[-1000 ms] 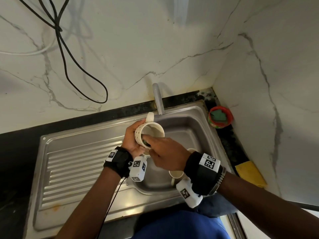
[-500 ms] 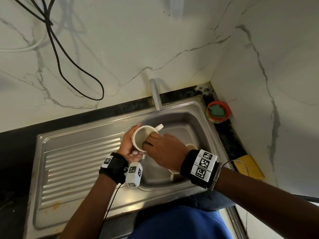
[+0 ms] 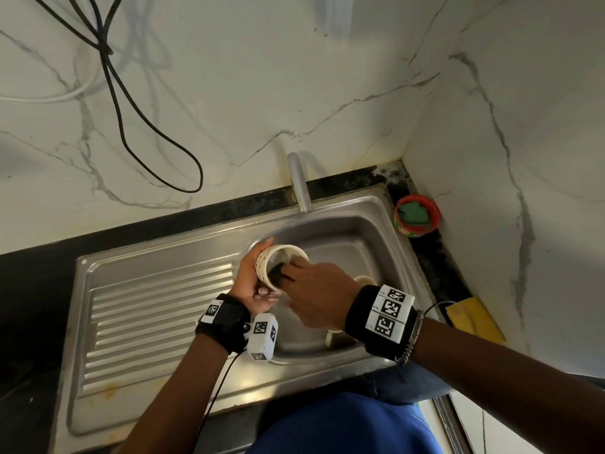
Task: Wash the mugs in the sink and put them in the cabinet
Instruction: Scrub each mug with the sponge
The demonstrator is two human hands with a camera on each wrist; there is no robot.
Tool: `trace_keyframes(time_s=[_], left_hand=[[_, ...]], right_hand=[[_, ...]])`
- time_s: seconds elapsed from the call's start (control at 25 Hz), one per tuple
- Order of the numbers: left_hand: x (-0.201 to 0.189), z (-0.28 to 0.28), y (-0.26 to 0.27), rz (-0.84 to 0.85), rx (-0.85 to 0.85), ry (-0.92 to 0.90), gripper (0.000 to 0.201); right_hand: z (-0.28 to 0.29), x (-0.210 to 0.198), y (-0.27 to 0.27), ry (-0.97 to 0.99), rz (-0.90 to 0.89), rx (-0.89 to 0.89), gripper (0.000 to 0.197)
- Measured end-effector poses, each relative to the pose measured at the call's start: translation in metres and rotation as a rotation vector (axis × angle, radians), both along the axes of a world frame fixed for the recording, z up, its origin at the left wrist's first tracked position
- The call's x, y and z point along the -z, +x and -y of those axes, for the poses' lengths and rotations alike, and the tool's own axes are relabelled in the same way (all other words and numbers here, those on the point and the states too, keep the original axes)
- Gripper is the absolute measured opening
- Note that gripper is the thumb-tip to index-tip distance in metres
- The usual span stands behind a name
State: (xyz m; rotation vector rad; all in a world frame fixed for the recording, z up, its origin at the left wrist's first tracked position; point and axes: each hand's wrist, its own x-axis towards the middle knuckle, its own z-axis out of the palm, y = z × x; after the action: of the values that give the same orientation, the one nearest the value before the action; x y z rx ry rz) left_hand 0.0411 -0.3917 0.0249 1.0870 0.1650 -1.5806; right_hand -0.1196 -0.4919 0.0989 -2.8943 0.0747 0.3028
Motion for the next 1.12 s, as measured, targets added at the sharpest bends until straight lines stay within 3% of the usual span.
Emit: trace_keyframes(time_s=[0.12,0.28,0.44,0.52,0.6,0.72,0.84,0.92,1.04,1.12], left_hand=[[0.003,-0.001,-0.005,-0.008,0.041,0.023,0.066],[-0.004,0.000,-0.008,0.020,0.028,-0.020,0.060],[-0.009,0.002,-0.003,0.018,-0.024,0.005,0.062],[-0.017,0.004,0.000,-0.004,-0.030,0.006,0.063],[-0.029,0.006,0.001,-0.010,-0.042,-0.027,0.060],[-0.036,0.009,0.002,0.008,-0.042,-0.053,0.058],[-0.025,0.009,0.002,0.015,-0.070,-0.091,0.060],[-0.020,0.005,-0.003,0.020,-0.125,-0.127,0.058],[-0.013,-0.006,-0.012,0.051,-0.147,-0.181,0.050],[-0.009,-0.014,-0.009,0.033,-0.101,-0.246,0.060]], right_hand=[[-0.001,-0.006,0.000,0.150,-0.088,0.009,0.061],[0.006,-0.001,0.005,-0.008,-0.117,0.034,0.075],[-0.007,-0.012,0.013,-0.102,-0.078,0.050,0.054],[-0.005,-0.026,0.019,-0.052,-0.010,0.039,0.040],[0.005,-0.033,0.023,-0.010,0.042,0.017,0.045],[0.008,-0.029,0.025,-0.106,0.027,0.029,0.058],[-0.002,-0.013,0.024,-0.108,0.014,0.060,0.049],[0.001,-0.011,0.024,0.151,0.019,0.142,0.038],[0.015,-0.018,0.025,1.066,-0.141,0.457,0.032],[0.019,-0.023,0.022,1.454,-0.138,0.656,0.031]])
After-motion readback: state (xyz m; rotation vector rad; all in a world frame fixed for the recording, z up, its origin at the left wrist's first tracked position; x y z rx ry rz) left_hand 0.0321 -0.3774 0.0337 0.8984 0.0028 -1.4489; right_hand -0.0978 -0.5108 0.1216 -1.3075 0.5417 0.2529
